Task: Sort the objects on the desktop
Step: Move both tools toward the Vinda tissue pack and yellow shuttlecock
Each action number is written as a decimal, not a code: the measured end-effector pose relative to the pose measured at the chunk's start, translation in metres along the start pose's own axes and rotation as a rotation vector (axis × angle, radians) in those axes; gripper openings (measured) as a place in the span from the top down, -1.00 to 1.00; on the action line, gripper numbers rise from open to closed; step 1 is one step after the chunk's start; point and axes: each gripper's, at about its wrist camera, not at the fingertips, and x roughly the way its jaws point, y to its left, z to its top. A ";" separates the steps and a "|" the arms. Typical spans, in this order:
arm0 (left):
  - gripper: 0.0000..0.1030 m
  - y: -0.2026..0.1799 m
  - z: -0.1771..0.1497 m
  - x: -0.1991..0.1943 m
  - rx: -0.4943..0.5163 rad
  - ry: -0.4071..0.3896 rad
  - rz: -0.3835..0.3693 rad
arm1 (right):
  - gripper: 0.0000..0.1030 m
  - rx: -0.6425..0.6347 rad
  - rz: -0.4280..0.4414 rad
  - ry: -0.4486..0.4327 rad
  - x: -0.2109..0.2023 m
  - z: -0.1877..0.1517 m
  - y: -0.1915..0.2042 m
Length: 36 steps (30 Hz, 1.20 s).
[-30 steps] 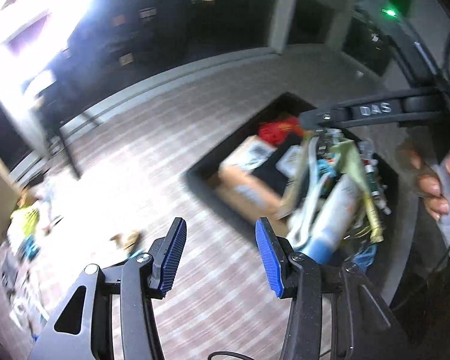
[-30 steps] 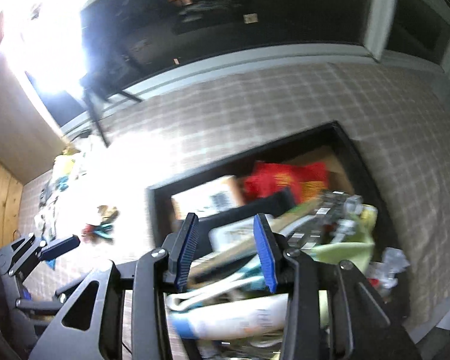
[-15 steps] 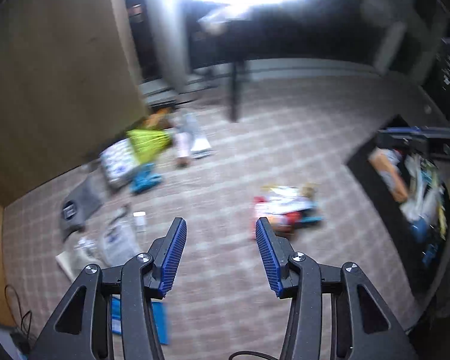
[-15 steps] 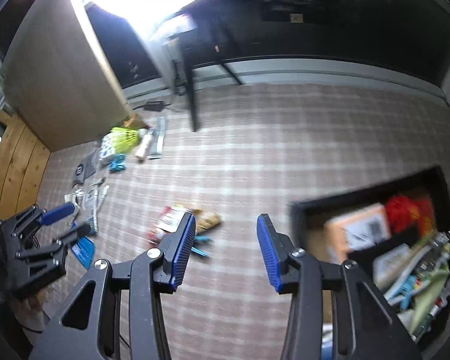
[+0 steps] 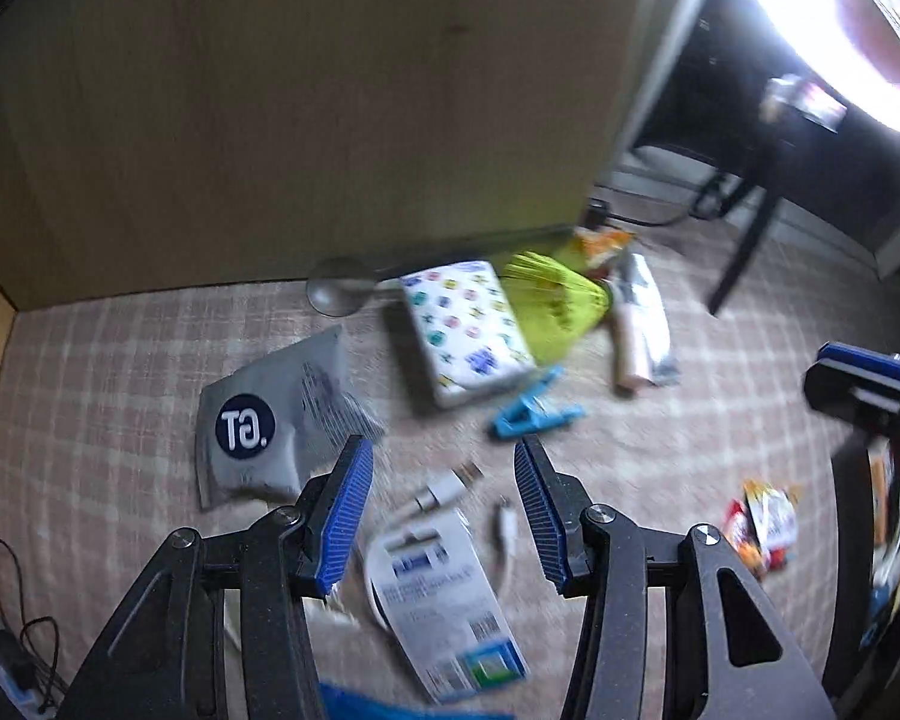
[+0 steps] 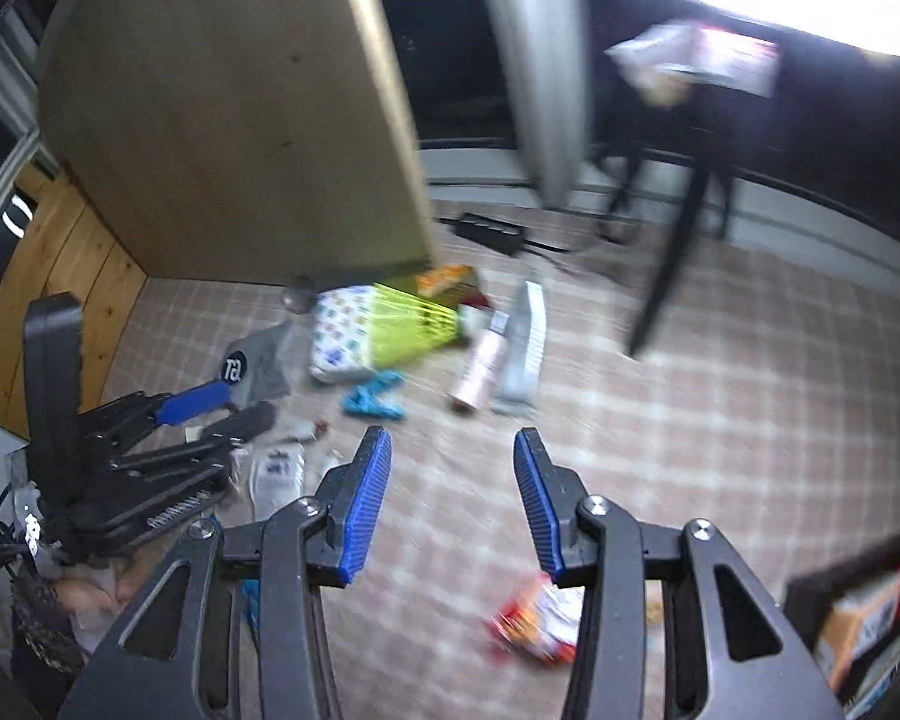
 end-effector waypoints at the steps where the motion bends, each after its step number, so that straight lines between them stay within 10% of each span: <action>1: 0.09 0.004 0.004 0.007 -0.013 0.002 0.001 | 0.18 -0.003 0.000 0.010 0.009 0.005 0.006; 14: 0.07 0.016 0.019 0.045 -0.060 0.023 -0.050 | 0.18 0.047 -0.089 0.080 0.093 0.044 0.033; 36: -0.31 -0.020 0.042 0.090 -0.031 0.059 0.010 | 0.43 0.045 -0.080 0.090 0.095 0.044 -0.015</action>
